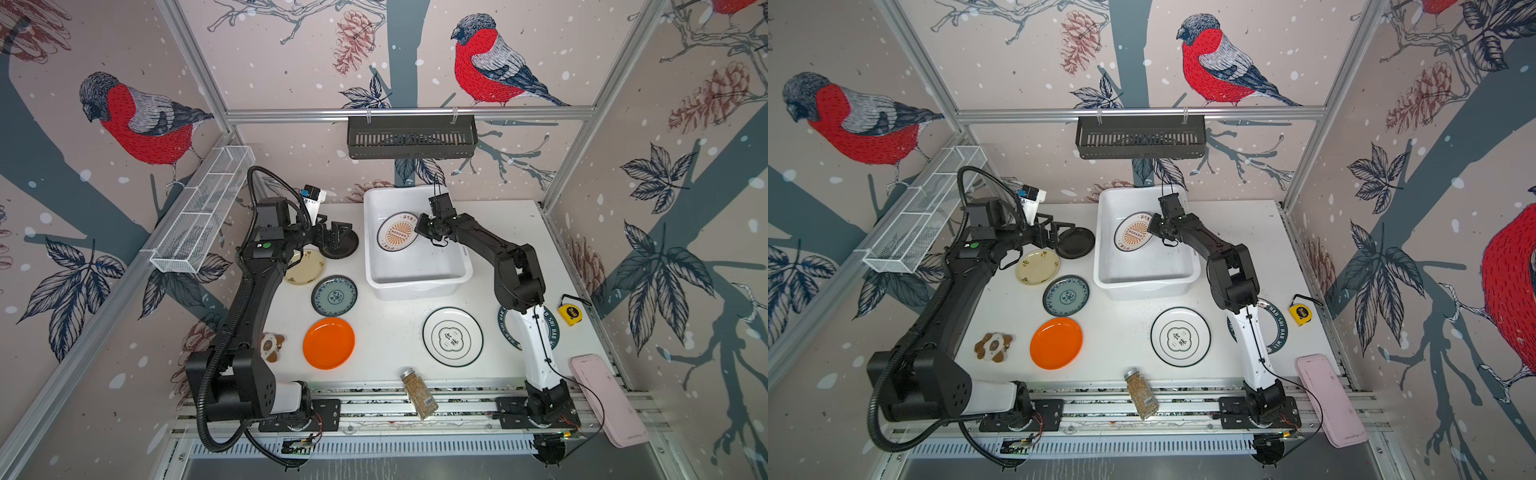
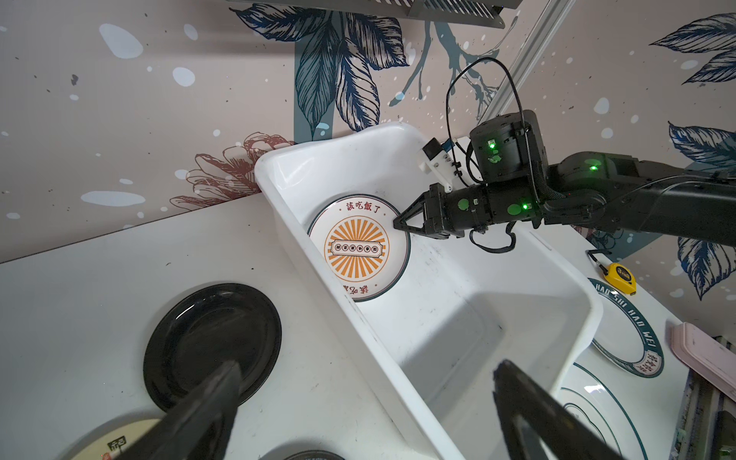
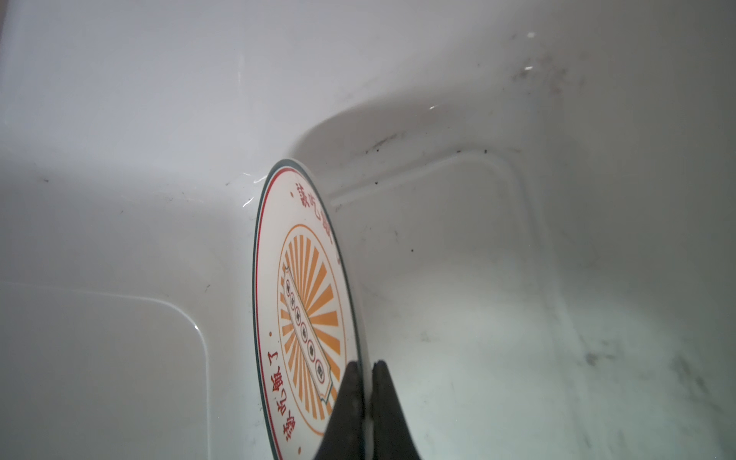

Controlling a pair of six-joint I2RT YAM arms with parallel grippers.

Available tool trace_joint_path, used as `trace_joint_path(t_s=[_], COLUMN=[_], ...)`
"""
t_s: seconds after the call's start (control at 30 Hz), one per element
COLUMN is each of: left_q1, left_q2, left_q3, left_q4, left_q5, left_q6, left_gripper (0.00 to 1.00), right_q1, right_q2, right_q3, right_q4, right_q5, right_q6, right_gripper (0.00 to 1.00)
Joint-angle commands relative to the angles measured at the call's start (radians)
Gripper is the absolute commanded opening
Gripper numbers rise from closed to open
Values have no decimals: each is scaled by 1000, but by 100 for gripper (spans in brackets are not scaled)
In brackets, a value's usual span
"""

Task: Place the plates into the plastic bin on the countertop
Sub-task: 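Lower the sunburst plate flat into the bin and open right gripper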

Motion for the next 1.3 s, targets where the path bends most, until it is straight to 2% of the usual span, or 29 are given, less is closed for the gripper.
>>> trace_joint_path(t_s=[0.0,1.27], left_q1=[-2,-1], left_q2=[0,-3], left_q3=[-1,-27], left_q4=[22,35], left_q5=[27,33], left_q6=[-7,-4], left_gripper=[98,98], right_q1=[-1,-3], right_q2=[7,61], right_q3=[0,0], right_q4=[30,9], right_q5=[-12,-41], right_q6=[13,13], right_gripper=[6,24])
